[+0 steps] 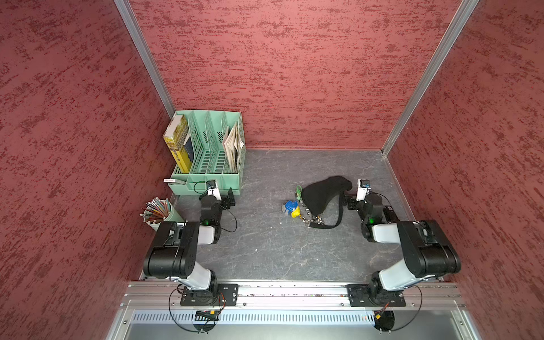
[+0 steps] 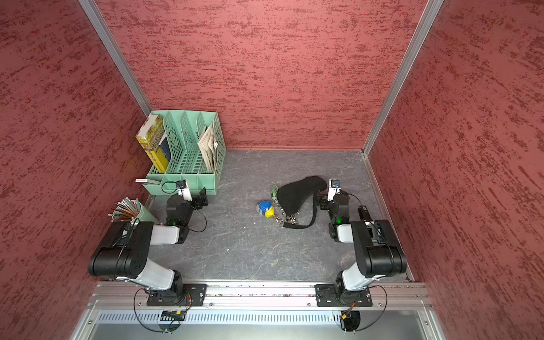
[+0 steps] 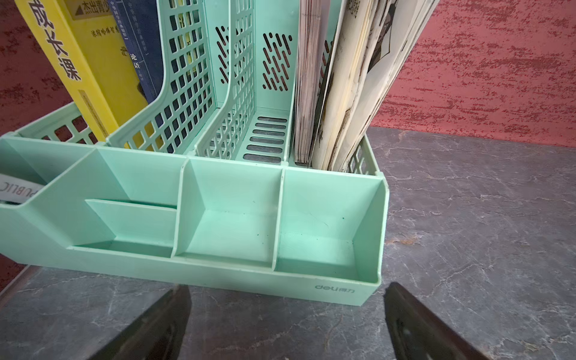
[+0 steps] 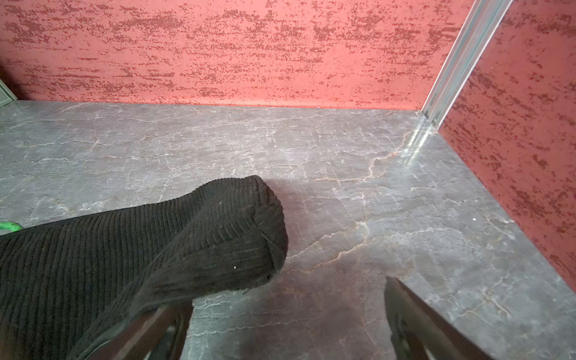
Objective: Remove the decoration from the bag
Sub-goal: Pick up the bag from the center of the board.
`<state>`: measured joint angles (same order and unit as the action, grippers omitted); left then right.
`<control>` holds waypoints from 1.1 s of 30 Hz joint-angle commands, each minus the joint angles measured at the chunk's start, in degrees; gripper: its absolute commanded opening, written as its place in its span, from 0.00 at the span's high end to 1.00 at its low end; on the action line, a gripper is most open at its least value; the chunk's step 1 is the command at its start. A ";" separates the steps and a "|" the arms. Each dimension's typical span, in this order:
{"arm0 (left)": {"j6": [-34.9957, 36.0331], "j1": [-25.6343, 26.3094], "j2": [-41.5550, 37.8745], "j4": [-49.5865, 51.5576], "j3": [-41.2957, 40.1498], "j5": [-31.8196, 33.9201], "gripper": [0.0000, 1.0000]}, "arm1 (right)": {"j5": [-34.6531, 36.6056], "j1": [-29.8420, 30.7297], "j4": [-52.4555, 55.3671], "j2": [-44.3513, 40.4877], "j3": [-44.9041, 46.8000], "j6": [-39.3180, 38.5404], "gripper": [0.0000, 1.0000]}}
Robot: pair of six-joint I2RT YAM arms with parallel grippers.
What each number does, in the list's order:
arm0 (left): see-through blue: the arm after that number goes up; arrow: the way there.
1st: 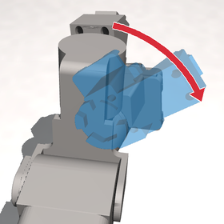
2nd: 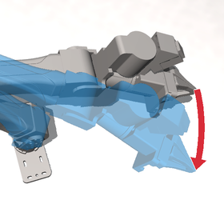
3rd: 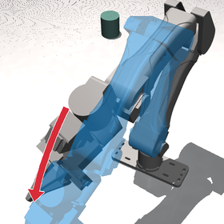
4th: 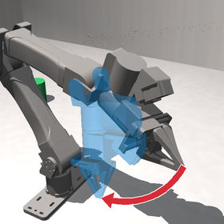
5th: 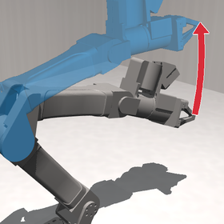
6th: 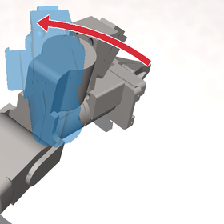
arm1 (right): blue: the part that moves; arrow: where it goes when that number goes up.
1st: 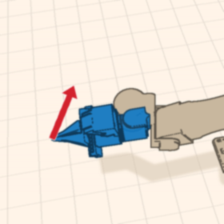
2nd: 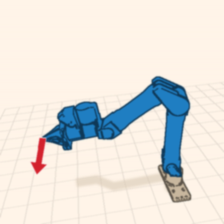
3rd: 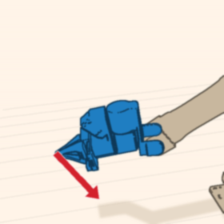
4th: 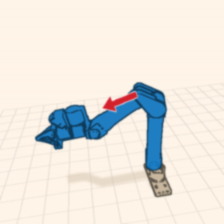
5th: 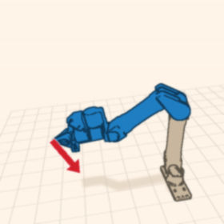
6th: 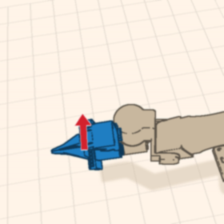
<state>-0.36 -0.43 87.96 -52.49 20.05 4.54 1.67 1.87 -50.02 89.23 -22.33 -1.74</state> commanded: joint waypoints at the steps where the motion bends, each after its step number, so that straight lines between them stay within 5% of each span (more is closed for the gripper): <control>1: 0.18 -0.10 -0.09 -0.16 0.95 -0.45 0.00 | -0.91 -0.11 -1.79 -0.93 0.15 0.00 0.02; 17: 0.47 0.29 -2.14 3.09 1.87 0.23 0.00 | -1.29 -0.12 0.25 -3.78 -0.34 -0.19 0.02; 21: -2.08 2.76 -13.43 28.00 10.54 8.03 0.00 | 0.93 -0.13 20.91 -16.71 -7.52 1.90 0.02; 25: -15.64 4.75 -21.51 45.80 18.28 13.82 0.00 | 1.78 -0.18 51.37 -25.61 -22.39 13.82 0.02; 28: -21.97 6.46 -25.00 55.62 23.58 8.76 0.00 | -3.93 -0.13 72.52 -26.04 -33.26 22.01 0.02; 33: -21.56 15.80 -28.75 64.07 28.21 5.55 0.00 | -12.73 -0.11 86.45 -28.44 -35.44 30.02 0.06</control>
<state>-18.98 11.16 60.05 -0.93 46.41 12.49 -4.80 1.87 15.18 60.38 -58.98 19.75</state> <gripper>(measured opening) 0.996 0.957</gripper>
